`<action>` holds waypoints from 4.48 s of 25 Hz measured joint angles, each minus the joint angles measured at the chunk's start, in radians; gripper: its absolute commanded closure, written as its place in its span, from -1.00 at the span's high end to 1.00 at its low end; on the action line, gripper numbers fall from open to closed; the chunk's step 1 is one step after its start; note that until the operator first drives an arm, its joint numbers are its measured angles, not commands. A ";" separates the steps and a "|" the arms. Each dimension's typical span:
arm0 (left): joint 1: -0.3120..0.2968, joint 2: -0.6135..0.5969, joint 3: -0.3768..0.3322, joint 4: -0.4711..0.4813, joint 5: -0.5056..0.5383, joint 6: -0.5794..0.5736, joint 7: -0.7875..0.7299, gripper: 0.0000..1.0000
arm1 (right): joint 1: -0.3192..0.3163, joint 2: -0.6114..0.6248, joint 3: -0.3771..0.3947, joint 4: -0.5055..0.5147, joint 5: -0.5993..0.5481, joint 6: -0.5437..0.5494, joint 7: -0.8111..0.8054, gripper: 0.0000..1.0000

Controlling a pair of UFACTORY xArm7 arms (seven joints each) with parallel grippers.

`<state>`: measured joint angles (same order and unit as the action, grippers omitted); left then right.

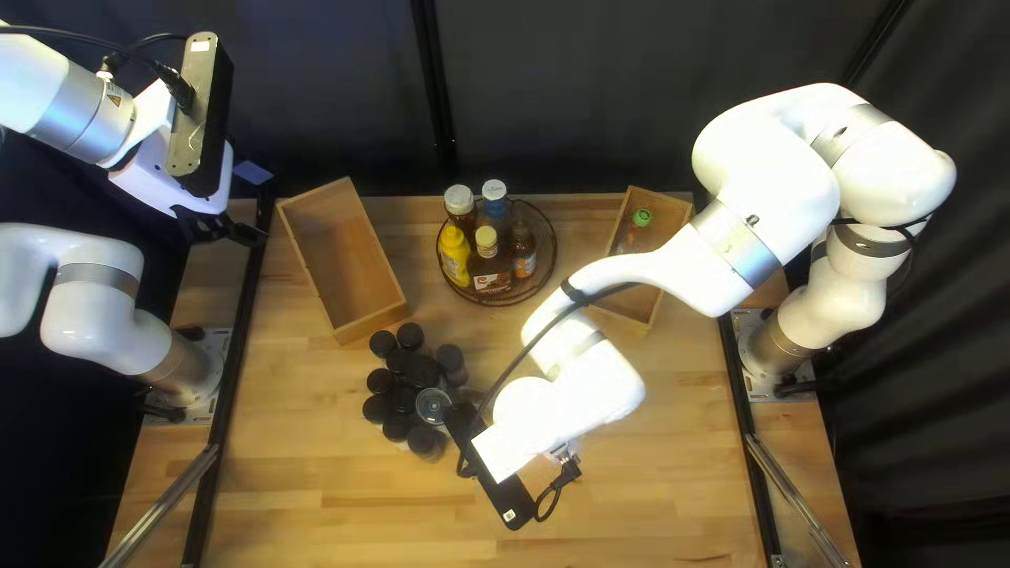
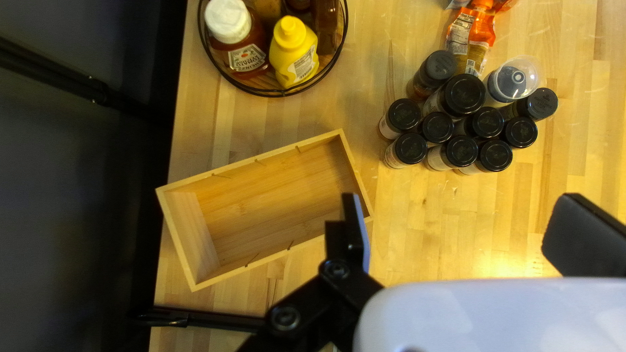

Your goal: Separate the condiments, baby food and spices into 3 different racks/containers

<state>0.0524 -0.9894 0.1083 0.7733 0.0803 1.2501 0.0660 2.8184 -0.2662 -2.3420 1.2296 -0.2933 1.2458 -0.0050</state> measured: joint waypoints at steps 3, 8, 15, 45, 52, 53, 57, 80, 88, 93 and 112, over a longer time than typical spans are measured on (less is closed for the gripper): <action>0.000 0.000 0.000 0.000 0.000 0.000 0.000 1.00 | -0.009 0.004 0.009 0.060 0.025 0.045 -0.071 -1.00; 0.000 0.000 0.000 0.000 0.000 0.000 0.000 1.00 | -0.044 0.062 0.017 0.147 0.087 0.155 -0.196 -1.00; 0.000 0.000 0.000 0.000 0.000 0.000 0.000 1.00 | -0.120 0.267 -0.023 0.159 0.212 0.243 -0.316 -1.00; 0.000 0.000 0.000 0.000 0.000 0.000 0.000 1.00 | -0.316 0.815 -0.326 -0.443 0.220 0.203 -0.203 -1.00; 0.000 0.000 0.000 0.000 0.000 0.000 0.000 1.00 | -0.353 0.800 -0.330 -0.529 0.191 0.128 -0.149 -1.00; 0.000 0.000 0.000 0.000 0.000 0.000 0.000 1.00 | -0.357 0.793 -0.328 -0.535 0.188 0.118 -0.142 -1.00; 0.000 0.000 0.000 0.000 0.000 0.000 0.000 1.00 | -0.364 0.765 -0.319 -0.561 0.182 0.075 -0.123 -1.00; 0.000 0.000 0.000 0.000 0.000 0.000 0.000 1.00 | -0.380 0.612 -0.304 -0.591 0.166 -0.107 -0.124 1.00; 0.000 0.000 0.000 0.000 0.000 0.000 0.000 1.00 | -0.290 0.728 -0.323 -0.517 0.290 -0.002 -0.206 1.00; 0.000 0.000 0.000 0.000 0.000 0.000 0.000 1.00 | -0.211 0.772 -0.346 -0.467 0.426 0.006 -0.270 1.00; 0.000 0.000 0.000 0.000 0.000 0.000 0.000 1.00 | -0.273 0.378 -0.005 -0.203 0.229 -0.140 0.526 1.00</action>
<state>0.0524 -0.9894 0.1083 0.7733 0.0803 1.2501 0.0660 2.5458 0.1114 -2.3470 1.0266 -0.0644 1.1061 0.5209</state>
